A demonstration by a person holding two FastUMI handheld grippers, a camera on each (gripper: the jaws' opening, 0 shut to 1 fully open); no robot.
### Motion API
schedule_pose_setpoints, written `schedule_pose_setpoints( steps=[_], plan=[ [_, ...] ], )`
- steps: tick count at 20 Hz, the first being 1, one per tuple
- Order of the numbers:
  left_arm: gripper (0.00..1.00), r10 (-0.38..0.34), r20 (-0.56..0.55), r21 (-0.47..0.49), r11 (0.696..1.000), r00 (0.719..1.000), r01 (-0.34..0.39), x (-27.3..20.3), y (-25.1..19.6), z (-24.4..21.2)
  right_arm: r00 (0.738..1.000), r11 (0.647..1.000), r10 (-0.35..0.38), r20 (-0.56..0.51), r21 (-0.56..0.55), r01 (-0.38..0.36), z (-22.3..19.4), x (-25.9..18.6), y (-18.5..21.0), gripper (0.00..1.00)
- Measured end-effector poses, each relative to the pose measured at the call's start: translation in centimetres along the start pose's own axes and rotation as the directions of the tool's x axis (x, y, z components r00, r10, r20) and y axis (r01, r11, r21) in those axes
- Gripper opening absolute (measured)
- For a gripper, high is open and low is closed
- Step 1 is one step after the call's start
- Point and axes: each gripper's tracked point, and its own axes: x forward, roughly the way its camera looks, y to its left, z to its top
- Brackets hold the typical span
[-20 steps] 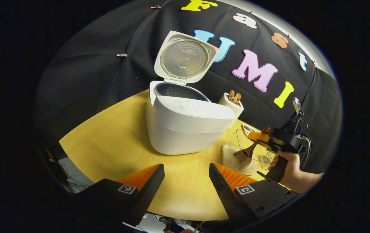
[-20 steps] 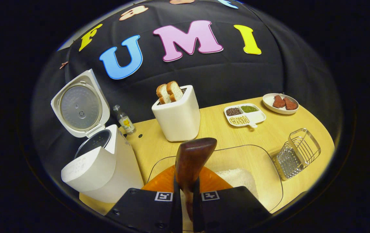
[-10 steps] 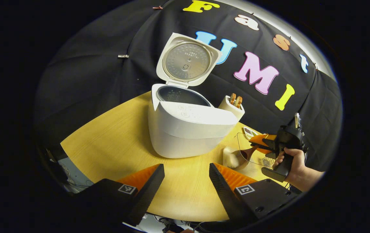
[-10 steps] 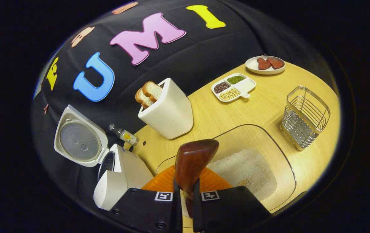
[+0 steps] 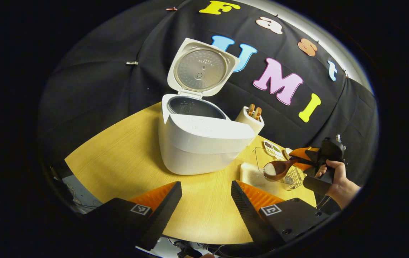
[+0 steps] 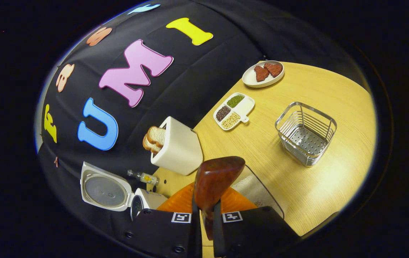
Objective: Close the left gripper, press the button to open the rice cooker; take a wooden spoon from the chopstick holder with the right hand, scoop a spoonful of rice and pour it into the rice cooker, then put the wooden spoon back into the chopstick holder.
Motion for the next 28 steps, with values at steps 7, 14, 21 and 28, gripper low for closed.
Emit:
schedule_pose_setpoints(
  steps=[7,14,21,28],
  plan=[
    [0.95,-0.01,0.023,0.015,1.0,1.0,0.009,-0.6,0.0,1.1,0.999,0.988,0.034,0.036,0.148,-0.039,4.7,-2.9,3.0,0.17],
    [0.96,0.015,0.042,0.018,1.0,0.999,-0.016,-1.2,1.0,1.7,0.989,0.973,0.148,0.027,0.177,-0.151,5.9,-2.7,11.6,0.17],
    [0.96,0.073,0.073,0.013,0.997,0.995,-0.074,-2.0,3.7,2.5,0.97,0.961,0.24,-0.023,0.15,-0.234,2.3,-0.5,19.3,0.17],
    [0.96,0.127,0.071,0.001,0.992,0.989,-0.128,-2.6,7.5,3.2,0.947,0.95,0.309,-0.083,0.084,-0.302,-3.5,3.2,27.0,0.16]
  ],
)
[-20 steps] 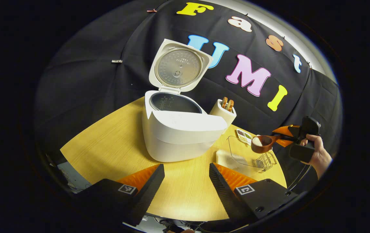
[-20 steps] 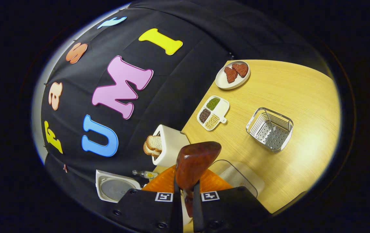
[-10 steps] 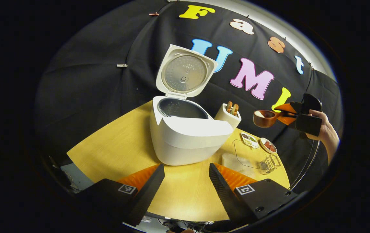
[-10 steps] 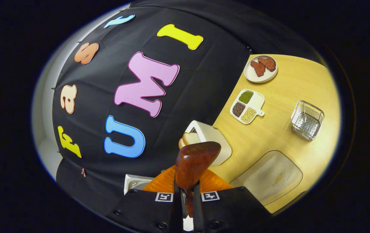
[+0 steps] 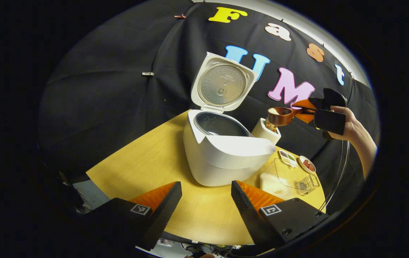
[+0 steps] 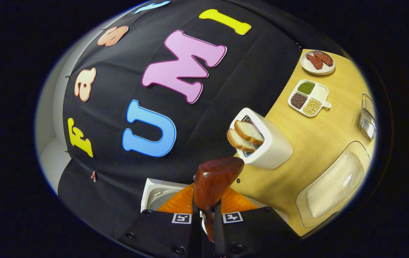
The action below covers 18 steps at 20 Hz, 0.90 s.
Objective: Close the left gripper, press the button to open the rice cooker; take a wooden spoon from the chopstick holder with the right hand, scoop a spoonful of rice and pour it into the rice cooker, then put the wooden spoon back into the chopstick holder.
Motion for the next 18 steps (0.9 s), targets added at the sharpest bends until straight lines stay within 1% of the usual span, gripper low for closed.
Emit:
schedule_pose_setpoints(
  steps=[2,5,8,10,11,12,14,16,17,18],
  plan=[
    [0.95,0.013,-0.003,-0.01,1.0,1.0,-0.013,0.2,1.0,0.5,1.0,0.996,0.026,0.002,-0.081,-0.026,-1.5,1.9,1.7,0.17],
    [0.96,0.029,-0.008,-0.026,0.999,1.0,-0.029,0.3,2.3,1.0,0.998,0.97,0.06,-0.007,-0.235,-0.06,-4.2,4.2,3.7,0.16],
    [0.95,0.044,-0.004,-0.033,0.998,0.999,-0.044,0.3,3.5,1.5,0.995,0.93,0.104,-0.01,-0.353,-0.101,-6.5,5.6,4.8,0.16],
    [0.96,0.055,-0.003,-0.036,0.998,0.998,-0.055,0.5,4.0,1.7,0.992,0.89,0.127,-0.017,-0.44,-0.122,-7.8,6.6,5.5,0.16],
    [0.98,0.06,-0.003,-0.04,0.997,0.998,-0.06,0.5,4.3,1.7,0.99,0.864,0.138,-0.022,-0.487,-0.131,-8.6,6.9,5.6,0.16],
    [0.96,0.062,-0.001,-0.047,0.997,0.998,-0.062,0.3,4.5,1.8,0.989,0.835,0.148,-0.028,-0.532,-0.14,-9.2,7.1,5.8,0.16],
    [0.96,0.064,0.004,-0.057,0.996,0.998,-0.064,0.2,4.8,2.0,0.985,0.768,0.169,-0.044,-0.621,-0.16,-10.6,7.1,6.1,0.16],
    [0.95,0.069,0.002,-0.057,0.996,0.998,-0.068,0.3,4.9,2.0,0.978,0.687,0.198,-0.07,-0.702,-0.19,-11.9,7.2,6.4,0.16],
    [0.97,0.071,0.001,-0.057,0.996,0.997,-0.071,0.4,4.9,2.0,0.974,0.643,0.21,-0.087,-0.738,-0.205,-12.6,7.3,6.4,0.16],
    [0.95,0.072,0.004,-0.056,0.996,0.997,-0.072,0.4,5.0,2.2,0.969,0.602,0.221,-0.105,-0.768,-0.221,-13.3,7.2,6.5,0.16]
  ],
)
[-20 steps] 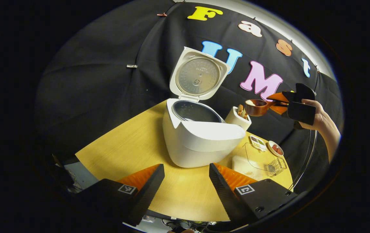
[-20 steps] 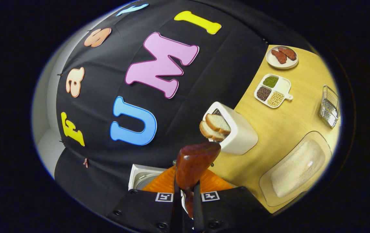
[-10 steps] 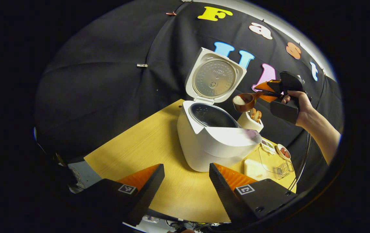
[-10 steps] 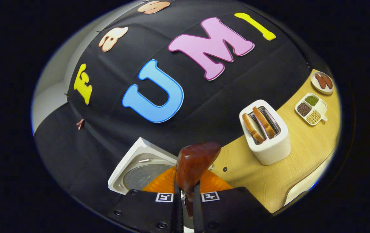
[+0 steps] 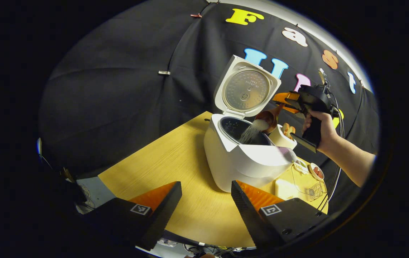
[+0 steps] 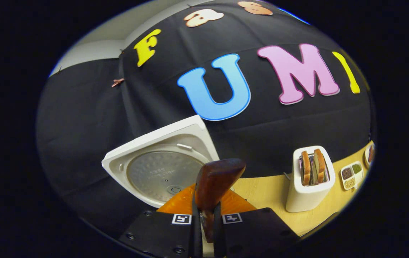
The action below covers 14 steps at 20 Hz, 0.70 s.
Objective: Close the left gripper, press the button to open the rice cooker; take a wooden spoon from the chopstick holder with the right hand, scoop a spoonful of rice and pour it into the rice cooker, then put the wooden spoon back into the chopstick holder.
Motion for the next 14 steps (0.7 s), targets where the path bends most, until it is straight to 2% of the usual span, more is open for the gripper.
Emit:
schedule_pose_setpoints(
  steps=[1,2,3,4,5,6,11,14],
  plan=[
    [0.95,0.001,0.003,0.002,1.0,1.0,-0.001,0.0,0.0,0.1,1.0,0.999,0.019,-0.004,-0.038,-0.019,-0.4,0.0,0.7,0.16],
    [0.97,0.0,0.006,0.004,1.0,1.0,0.0,0.0,-0.1,0.2,0.999,0.997,0.035,-0.009,-0.073,-0.036,-0.8,0.0,1.2,0.12],
    [0.98,0.0,0.005,0.007,1.0,1.0,-0.001,0.1,-0.2,0.2,0.999,0.993,0.048,-0.012,-0.107,-0.049,-1.2,-0.1,1.7,0.16],
    [0.98,-0.001,0.004,0.011,1.0,1.0,0.001,0.2,-0.3,0.2,0.998,0.987,0.066,-0.014,-0.148,-0.068,-1.6,-0.1,2.3,0.16],
    [0.96,-0.004,0.006,0.016,1.0,1.0,0.004,0.2,-0.5,0.2,0.996,0.977,0.087,-0.017,-0.192,-0.089,-1.8,-0.2,2.9,0.12],
    [0.96,-0.007,0.009,0.02,1.0,1.0,0.006,0.2,-0.8,0.4,0.994,0.966,0.111,-0.024,-0.234,-0.113,-2.1,-0.3,3.6,0.16],
    [0.96,-0.027,0.025,0.032,0.999,0.999,0.026,-0.1,-1.5,0.5,0.974,0.878,0.222,-0.035,-0.427,-0.215,-3.5,-1.4,6.7,0.17],
    [0.96,-0.03,0.04,0.047,0.998,0.999,0.028,-0.1,-1.8,0.8,0.967,0.835,0.246,-0.06,-0.493,-0.243,-4.6,-2.1,7.6,0.17]
  ],
)
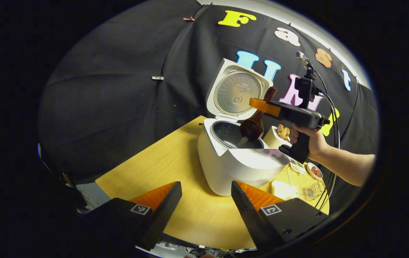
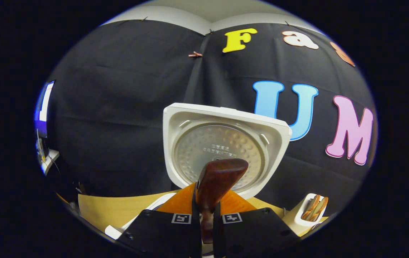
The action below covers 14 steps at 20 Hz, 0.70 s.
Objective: Close the left gripper, press the button to open the rice cooker; take a wooden spoon from the chopstick holder with the right hand, scoop a spoonful of rice and pour it into the rice cooker, then put the wooden spoon back into the chopstick holder.
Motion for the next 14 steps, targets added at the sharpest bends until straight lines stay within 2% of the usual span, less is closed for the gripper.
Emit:
schedule_pose_setpoints(
  steps=[2,6,14],
  plan=[
    [0.96,0.012,0.014,0.041,0.999,1.0,-0.013,-0.1,-0.1,0.2,1.0,0.999,-0.014,-0.008,0.035,0.015,-0.3,-0.2,0.1,0.17],
    [0.95,0.006,0.03,0.078,0.997,1.0,-0.008,-0.7,-0.9,0.5,0.998,0.979,-0.063,-0.001,0.193,0.062,1.0,-1.7,-1.7,0.16],
    [0.96,-0.044,0.048,0.096,0.995,0.998,0.039,-1.4,-4.3,0.4,0.972,0.904,-0.23,0.041,0.378,0.198,4.2,-10.3,-10.4,0.17]
  ],
)
